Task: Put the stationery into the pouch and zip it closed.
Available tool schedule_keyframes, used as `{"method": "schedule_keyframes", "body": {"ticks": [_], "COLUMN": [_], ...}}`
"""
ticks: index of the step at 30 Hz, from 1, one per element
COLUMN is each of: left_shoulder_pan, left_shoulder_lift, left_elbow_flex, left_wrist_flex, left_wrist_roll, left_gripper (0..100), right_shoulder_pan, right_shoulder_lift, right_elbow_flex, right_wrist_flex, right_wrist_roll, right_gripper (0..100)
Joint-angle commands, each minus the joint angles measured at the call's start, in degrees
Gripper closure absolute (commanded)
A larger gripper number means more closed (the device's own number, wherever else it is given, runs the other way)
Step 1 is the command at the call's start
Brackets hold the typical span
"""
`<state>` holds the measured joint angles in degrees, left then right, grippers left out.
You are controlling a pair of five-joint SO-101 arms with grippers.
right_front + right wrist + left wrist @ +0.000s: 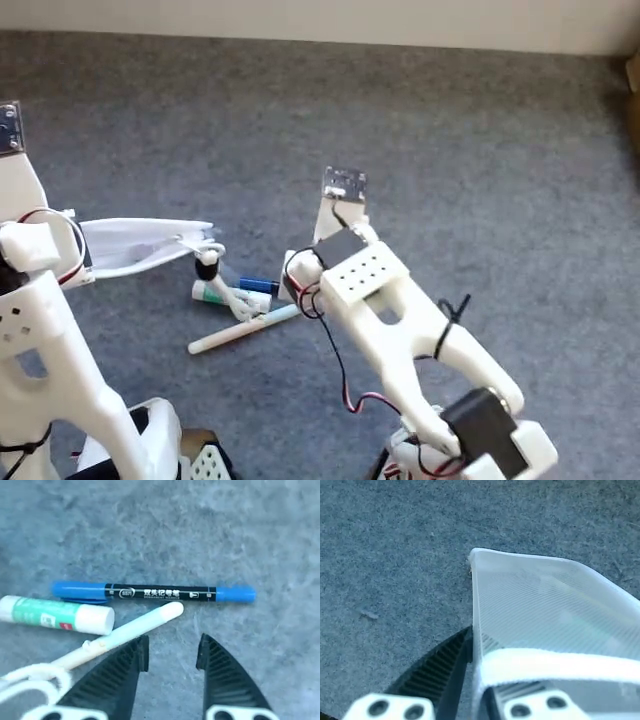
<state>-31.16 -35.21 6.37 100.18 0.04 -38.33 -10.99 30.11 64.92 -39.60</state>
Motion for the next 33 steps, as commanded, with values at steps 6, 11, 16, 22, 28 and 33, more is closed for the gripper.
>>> {"method": "schedule_keyframes", "body": {"ticks": [6, 11, 16, 22, 28, 33], "left_shoulder_pan": [-0.7, -0.5, -0.4, -0.4, -0.4, -0.6], "left_shoulder_lift": [-2.3, -2.3, -2.3, -2.3, -2.3, -2.3], "left_elbow_flex": [-0.2, 0.7, 3.6, 5.3, 5.1, 5.2], "left_wrist_flex": [-0.1, -0.2, -2.2, -3.4, -3.4, -3.4], "left_wrist_roll": [-0.7, -0.5, -0.5, -0.5, -0.5, -0.5], "left_gripper": [99, 99, 99, 99, 99, 99], "right_shoulder_pan": [0.4, 0.3, -2.0, -2.7, -2.6, -2.4], "right_shoulder_lift": [5.9, 10.0, 13.3, 16.2, 17.6, 17.5], "right_elbow_flex": [-3.4, -3.4, -3.4, -3.5, -3.5, -3.5], "right_wrist_flex": [-7.6, -10.4, -10.9, -10.9, -10.9, -10.9], "right_wrist_roll": [-2.6, -2.6, -2.7, -4.7, -4.8, -4.6], "right_gripper": [84.4, 84.6, 84.6, 84.7, 87.0, 99.3]}}
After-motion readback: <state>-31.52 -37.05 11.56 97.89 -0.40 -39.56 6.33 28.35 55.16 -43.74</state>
